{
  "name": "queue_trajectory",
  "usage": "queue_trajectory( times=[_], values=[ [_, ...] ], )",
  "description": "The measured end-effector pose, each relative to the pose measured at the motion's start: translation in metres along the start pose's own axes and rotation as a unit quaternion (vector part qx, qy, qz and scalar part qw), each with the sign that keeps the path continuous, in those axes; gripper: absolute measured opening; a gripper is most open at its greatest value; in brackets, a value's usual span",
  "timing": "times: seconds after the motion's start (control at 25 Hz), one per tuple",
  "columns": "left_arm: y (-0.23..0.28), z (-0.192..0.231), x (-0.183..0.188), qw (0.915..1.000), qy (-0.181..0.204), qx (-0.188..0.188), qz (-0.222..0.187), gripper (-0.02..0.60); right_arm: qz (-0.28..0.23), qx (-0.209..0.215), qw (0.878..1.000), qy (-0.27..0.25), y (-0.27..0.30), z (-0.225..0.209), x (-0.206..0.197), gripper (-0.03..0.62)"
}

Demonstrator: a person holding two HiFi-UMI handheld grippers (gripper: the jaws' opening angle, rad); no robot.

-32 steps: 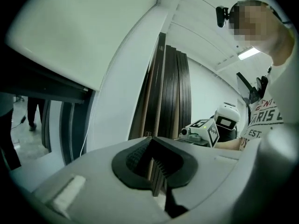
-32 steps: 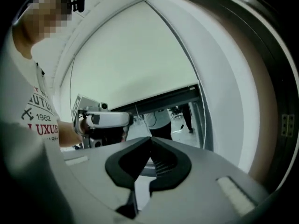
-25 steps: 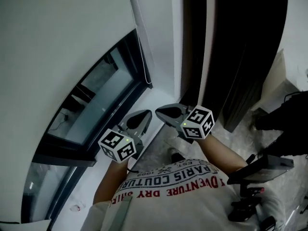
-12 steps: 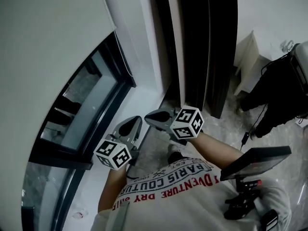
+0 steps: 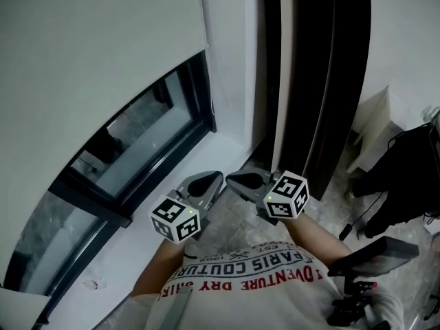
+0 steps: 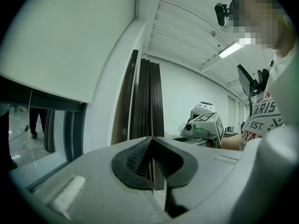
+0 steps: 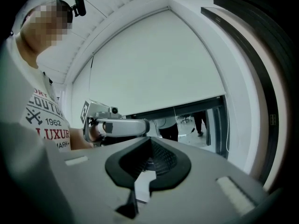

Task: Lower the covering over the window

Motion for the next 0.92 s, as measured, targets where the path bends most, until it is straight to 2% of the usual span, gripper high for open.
queue_trajectory(
  times=[0.4,0.92],
  values=[
    [-0.001,0.001,0.012,0.9997,0.011,0.014,-0.015,0.003,-0.006,-0.007,1.0,-0.011,-0.012,-0.006,0.01,0.005],
    [-0.004,0.004,0.024,0.9995,0.023,0.007,-0.021,0.003,-0.01,-0.006,1.0,-0.015,-0.002,-0.005,0.023,0.005]
  ],
)
Point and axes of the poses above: the fingertips, and each gripper's own axes: y forward along the fingers, z to its left, x out of its top, the point moved 2 cm from there along -y, backward along the fingers, and after that the axes turned 2 degrees about z, right-handed, at the moved point
